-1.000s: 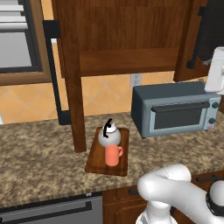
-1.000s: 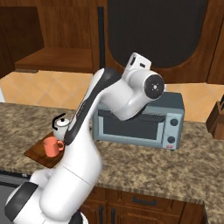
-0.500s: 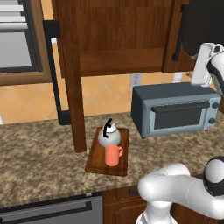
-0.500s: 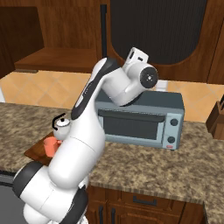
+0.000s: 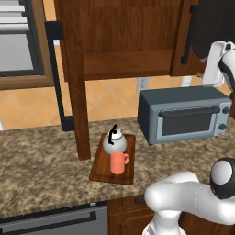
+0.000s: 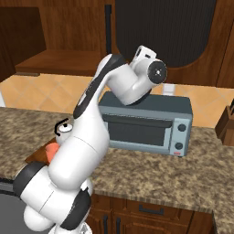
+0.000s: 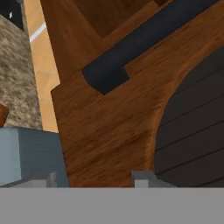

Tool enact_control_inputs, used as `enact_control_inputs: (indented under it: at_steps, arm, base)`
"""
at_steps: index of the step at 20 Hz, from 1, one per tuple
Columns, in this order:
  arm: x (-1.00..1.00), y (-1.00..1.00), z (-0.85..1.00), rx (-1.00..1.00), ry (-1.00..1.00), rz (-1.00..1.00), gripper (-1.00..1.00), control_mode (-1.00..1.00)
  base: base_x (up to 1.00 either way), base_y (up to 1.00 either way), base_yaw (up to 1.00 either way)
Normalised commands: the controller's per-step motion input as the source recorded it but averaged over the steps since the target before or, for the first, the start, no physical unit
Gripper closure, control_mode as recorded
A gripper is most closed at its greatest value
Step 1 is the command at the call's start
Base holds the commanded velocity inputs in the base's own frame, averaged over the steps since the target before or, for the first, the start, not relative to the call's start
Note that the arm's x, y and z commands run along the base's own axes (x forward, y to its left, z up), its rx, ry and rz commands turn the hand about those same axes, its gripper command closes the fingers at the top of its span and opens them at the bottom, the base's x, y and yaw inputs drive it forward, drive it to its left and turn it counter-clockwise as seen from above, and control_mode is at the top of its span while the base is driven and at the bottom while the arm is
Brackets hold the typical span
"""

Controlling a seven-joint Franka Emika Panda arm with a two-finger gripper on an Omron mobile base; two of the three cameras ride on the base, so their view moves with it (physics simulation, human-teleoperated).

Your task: Pick the kettle from the counter and place it on the tray. Then pick the mug from the cabinet and place it on the tray. Then close the cabinet doors.

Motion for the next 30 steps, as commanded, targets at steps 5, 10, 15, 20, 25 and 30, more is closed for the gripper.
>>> enact_control_inputs:
  at_steps: [5, 10, 15, 20, 25, 30]
  arm:
    - [0.08, 0.07, -0.96, 0.00, 0.10, 0.00, -1.00, -1.00]
    - [-0.07, 0.12, -0.75, 0.00, 0.20, 0.00, -1.00, -1.00]
    - [-0.67, 0.02, -0.03, 0.00, 0.05, -0.01, -1.00, -1.00]
    - [-0.57, 0.13, 0.12, -0.01, 0.02, 0.00, -1.00, -1.00]
    - [-0.31, 0.06, -0.17, -0.08, 0.01, 0.00, -1.00, -1.00]
    - [-0.90, 0.38, -0.07, -0.15, 0.00, 0.00, -1.00, -1.00]
  base:
    - [0.00, 0.00, 0.00]
    - [0.00, 0.00, 0.00]
    - [0.00, 0.00, 0.00]
    - [0.00, 0.00, 0.00]
    - [0.00, 0.00, 0.00]
    - [0.00, 0.00, 0.00]
